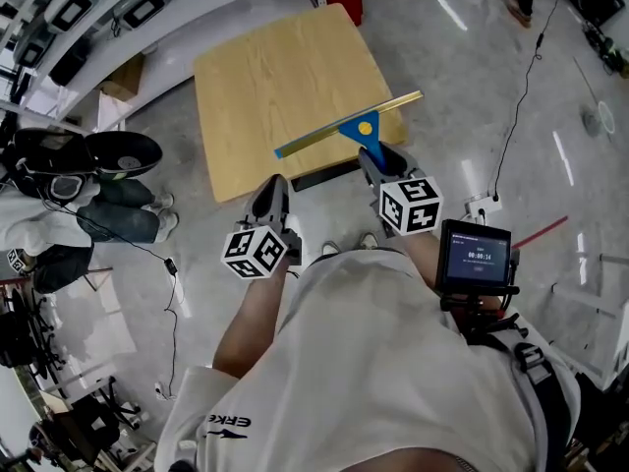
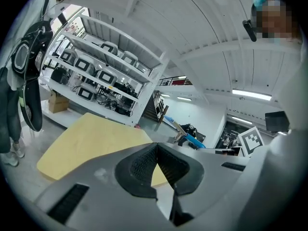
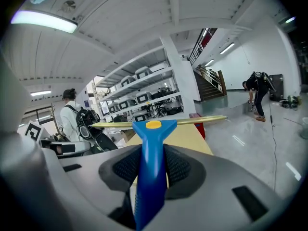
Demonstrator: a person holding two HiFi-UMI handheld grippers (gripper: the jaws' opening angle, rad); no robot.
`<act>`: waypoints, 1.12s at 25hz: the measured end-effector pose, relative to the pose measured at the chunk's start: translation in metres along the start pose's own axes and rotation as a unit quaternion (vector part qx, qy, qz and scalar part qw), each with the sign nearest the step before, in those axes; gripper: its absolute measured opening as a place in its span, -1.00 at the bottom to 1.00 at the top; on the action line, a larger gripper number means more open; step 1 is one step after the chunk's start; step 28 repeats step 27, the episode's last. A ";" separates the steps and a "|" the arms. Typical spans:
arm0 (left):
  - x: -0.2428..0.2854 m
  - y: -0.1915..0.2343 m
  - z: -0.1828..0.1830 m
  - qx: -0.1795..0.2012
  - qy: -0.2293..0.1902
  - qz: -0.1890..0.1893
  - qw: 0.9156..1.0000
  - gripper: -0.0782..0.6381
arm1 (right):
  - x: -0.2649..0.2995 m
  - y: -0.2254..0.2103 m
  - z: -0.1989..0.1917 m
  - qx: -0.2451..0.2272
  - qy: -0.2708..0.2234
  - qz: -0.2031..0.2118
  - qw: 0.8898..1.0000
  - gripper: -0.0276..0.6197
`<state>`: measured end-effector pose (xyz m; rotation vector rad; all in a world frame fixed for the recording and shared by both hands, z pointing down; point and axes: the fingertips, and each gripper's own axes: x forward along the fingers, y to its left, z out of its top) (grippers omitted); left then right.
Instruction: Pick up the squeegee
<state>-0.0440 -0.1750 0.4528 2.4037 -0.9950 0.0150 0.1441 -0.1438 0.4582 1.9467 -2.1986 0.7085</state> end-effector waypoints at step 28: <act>0.022 -0.006 0.004 0.004 0.013 -0.025 1.000 -0.77 | 0.002 -0.006 0.006 -0.004 0.001 -0.011 1.000 -0.51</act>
